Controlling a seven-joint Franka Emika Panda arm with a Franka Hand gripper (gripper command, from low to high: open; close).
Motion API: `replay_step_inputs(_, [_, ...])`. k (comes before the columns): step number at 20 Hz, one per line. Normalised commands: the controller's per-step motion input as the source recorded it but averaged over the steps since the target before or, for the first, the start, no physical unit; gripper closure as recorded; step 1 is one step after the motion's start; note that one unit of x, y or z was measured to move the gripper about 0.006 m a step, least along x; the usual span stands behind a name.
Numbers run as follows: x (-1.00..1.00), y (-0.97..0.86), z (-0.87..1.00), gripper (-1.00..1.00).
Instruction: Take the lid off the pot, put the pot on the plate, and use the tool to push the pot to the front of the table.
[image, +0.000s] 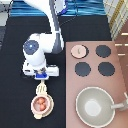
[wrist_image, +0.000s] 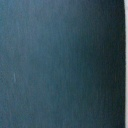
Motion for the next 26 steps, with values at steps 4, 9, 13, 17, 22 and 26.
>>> replay_step_inputs(4, [1.0, -0.05, 0.53, 1.0])
replay_step_inputs(9, [1.0, -0.06, 0.5, 1.0])
replay_step_inputs(13, [1.0, -0.07, 0.49, 1.0])
replay_step_inputs(17, [1.0, -0.07, 0.49, 1.0])
replay_step_inputs(22, [-0.08, 0.17, 0.57, 1.0])
replay_step_inputs(26, [-0.78, 0.17, 0.53, 1.0])
